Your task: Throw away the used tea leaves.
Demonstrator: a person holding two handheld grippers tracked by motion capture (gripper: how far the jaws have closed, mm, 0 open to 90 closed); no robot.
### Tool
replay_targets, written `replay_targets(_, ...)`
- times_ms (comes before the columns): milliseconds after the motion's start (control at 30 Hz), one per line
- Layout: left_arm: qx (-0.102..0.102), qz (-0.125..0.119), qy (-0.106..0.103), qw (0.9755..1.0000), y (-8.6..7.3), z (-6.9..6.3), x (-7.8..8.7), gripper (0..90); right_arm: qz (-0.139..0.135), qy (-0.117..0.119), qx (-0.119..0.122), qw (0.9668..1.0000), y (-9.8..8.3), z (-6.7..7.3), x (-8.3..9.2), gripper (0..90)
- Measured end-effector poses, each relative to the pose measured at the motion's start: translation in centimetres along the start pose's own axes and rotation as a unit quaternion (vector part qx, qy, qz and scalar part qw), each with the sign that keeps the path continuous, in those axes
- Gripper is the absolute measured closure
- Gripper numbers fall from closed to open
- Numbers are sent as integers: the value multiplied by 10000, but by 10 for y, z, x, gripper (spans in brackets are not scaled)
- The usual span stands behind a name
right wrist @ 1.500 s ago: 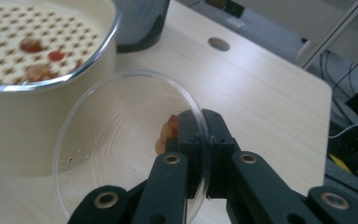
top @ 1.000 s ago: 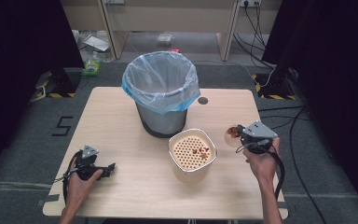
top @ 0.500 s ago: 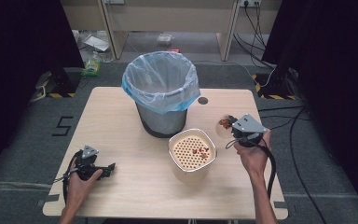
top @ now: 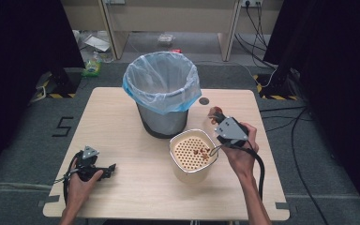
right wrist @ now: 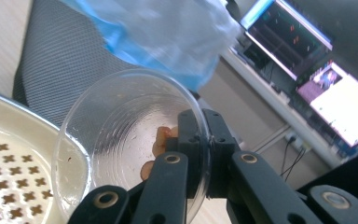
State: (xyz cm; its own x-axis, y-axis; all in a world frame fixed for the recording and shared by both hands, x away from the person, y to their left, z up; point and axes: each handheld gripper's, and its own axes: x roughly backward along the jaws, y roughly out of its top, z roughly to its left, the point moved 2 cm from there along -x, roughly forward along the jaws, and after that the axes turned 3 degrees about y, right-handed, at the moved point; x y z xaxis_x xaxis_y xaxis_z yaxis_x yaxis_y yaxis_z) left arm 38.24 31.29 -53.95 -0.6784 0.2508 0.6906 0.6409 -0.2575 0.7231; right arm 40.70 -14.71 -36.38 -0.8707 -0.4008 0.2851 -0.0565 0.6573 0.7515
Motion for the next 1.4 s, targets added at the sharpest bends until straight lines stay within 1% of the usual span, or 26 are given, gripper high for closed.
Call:
replay_targets(100,2,-11,4,10000,0,-1,0,0,-55,-57,430,9990,7,12,0,877)
replay_targets(200,3,-18,4,10000,-1,-1,0,0,-151,-115,747,9970,11,22,2,877)
replay_targets(267,-4,-24,8,10000,-1,-1,1,0,-206,-140,760,9968,12,24,3,877)
replay_targets(333,-5,-22,5,10000,-1,-1,1,0,-397,-262,868,9951,16,28,9,878)
replay_targets(367,-5,-22,5,10000,-1,-1,1,0,-397,-262,868,9951,16,28,9,878)
replay_targets(400,-5,-21,4,10000,-1,-1,1,0,-516,-388,961,9933,19,30,12,878)
replay_targets(467,-5,-22,5,10000,-1,-1,1,0,-548,-469,1099,9913,20,33,12,878)
replay_targets(567,-7,-24,7,10000,-1,-1,1,0,-351,-555,1526,9861,19,47,12,878)
replay_targets(600,-6,-22,6,10000,-1,-1,1,0,-351,-555,1526,9861,19,47,12,878)
replay_targets(633,-5,-21,4,10000,-1,-1,1,0,-446,-635,1868,9793,22,55,16,879)
replay_targets(767,-4,-21,2,10000,-1,-1,1,0,-485,-791,2149,9722,17,65,15,880)
replay_targets(800,-5,-20,3,10000,-1,-1,1,0,-537,-827,2161,9714,17,66,15,880)
replay_targets(867,-4,-21,2,10000,-1,-1,1,0,-447,-935,2242,9690,14,66,11,880)
replay_targets(900,-4,-20,2,10000,-1,-1,1,0,-474,-975,2262,9680,14,66,12,881)
replay_targets(933,-4,-20,2,10000,-1,-1,1,0,-474,-975,2262,9680,14,66,12,881)
replay_targets(967,-1,-20,0,10000,-1,-1,1,0,-570,-992,2276,9670,15,67,13,881)
replay_targets(1033,-3,-17,-1,10000,-1,-1,1,0,-582,-1108,2424,9621,16,68,13,881)
replay_targets(1067,-1,-20,-1,10000,-1,-1,1,0,-582,-1108,2424,9621,16,68,13,881)
replay_targets(1100,-4,-20,2,10000,-1,-1,1,0,-646,-1210,2526,9578,16,70,14,881)
replay_targets(1133,-3,-19,0,10000,-1,-1,1,0,-604,-1239,2621,9551,16,71,12,881)
replay_targets(1167,-3,-20,1,10000,-1,-1,1,0,-579,-1248,2658,9541,16,71,11,881)
replay_targets(1200,-4,-21,3,10000,-1,-1,1,0,-651,-1280,2658,9533,16,73,13,881)
replay_targets(1233,-5,-20,4,10000,-1,-1,1,0,-690,-1318,2773,9492,16,74,12,881)
replay_targets(1300,-3,-19,1,10000,-1,-1,1,0,-605,-1297,2789,9496,14,76,8,881)
replay_targets(1367,-1,-21,0,10000,-1,-1,1,0,-709,-1374,2881,9450,16,77,10,881)
replay_targets(1400,-2,-20,1,10000,-1,-1,1,0,-723,-1382,2881,9448,17,77,10,881)
